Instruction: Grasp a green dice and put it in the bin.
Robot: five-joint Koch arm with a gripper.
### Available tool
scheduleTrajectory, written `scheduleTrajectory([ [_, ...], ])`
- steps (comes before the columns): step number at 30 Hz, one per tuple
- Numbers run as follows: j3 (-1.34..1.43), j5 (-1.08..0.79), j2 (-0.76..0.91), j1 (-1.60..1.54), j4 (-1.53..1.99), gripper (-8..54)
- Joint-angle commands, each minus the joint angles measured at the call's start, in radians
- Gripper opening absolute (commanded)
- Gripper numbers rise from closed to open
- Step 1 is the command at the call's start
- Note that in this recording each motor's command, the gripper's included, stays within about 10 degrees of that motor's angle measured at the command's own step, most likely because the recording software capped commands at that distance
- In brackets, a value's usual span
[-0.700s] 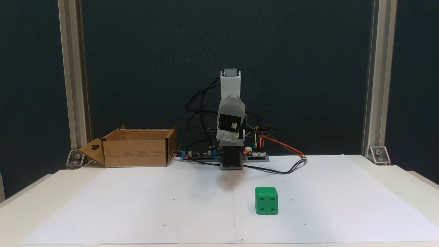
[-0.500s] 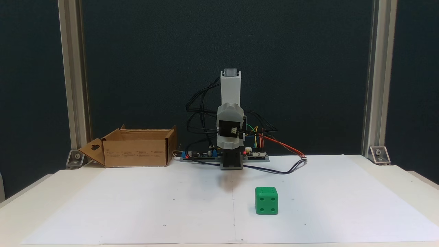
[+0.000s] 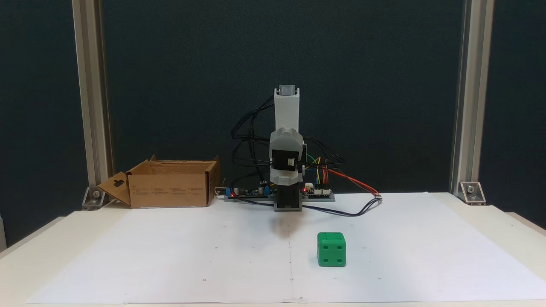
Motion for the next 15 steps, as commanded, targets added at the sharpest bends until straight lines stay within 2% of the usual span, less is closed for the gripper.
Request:
scheduleTrajectory([
  [1,0.049,0.043,0.104,0.011,-0.014,44.7],
  [15,0.049,0.041,0.103,0.021,0.021,44.7],
])
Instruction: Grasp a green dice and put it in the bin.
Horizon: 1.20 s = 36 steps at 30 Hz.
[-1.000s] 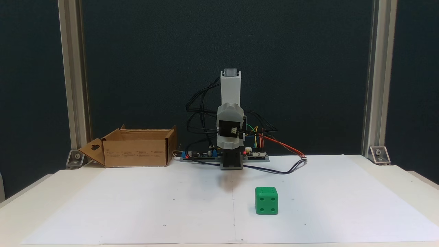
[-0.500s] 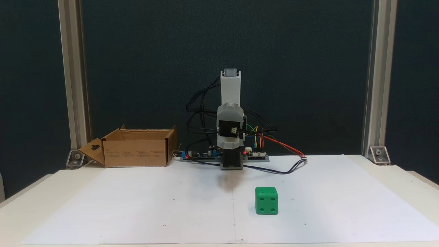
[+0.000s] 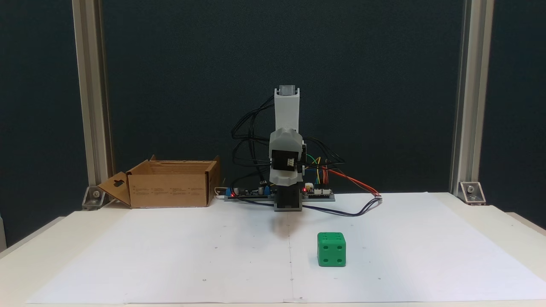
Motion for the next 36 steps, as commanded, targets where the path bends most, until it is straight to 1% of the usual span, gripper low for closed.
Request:
scheduleTrajectory([
  [1,0.049,0.043,0.103,0.012,0.020,44.7],
  [23,0.048,0.038,0.106,0.006,0.043,44.3],
  [28,-0.049,0.035,0.104,-0.005,0.087,43.2],
  [36,-0.360,0.043,0.104,0.061,0.511,43.1],
])
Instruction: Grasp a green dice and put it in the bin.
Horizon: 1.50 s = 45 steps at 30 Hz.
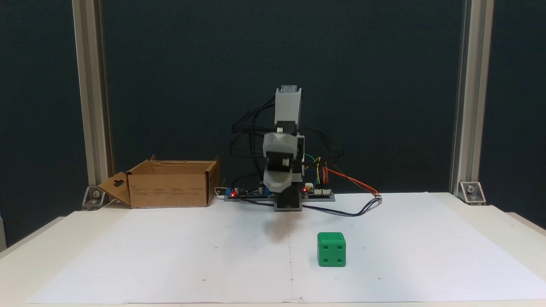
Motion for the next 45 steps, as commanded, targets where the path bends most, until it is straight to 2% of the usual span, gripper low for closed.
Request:
scheduleTrajectory([
  [1,-0.087,0.049,0.104,0.008,0.127,43.2],
  [16,-0.558,0.081,0.101,-0.006,1.158,43.9],
  [22,-0.758,0.164,-0.003,-0.057,1.549,43.8],
  [33,-1.019,0.311,-0.212,-0.173,1.709,43.0],
  [38,-1.123,0.322,-0.307,-0.192,1.730,43.0],
  [45,-1.362,0.354,-0.420,-0.192,1.930,43.3],
])
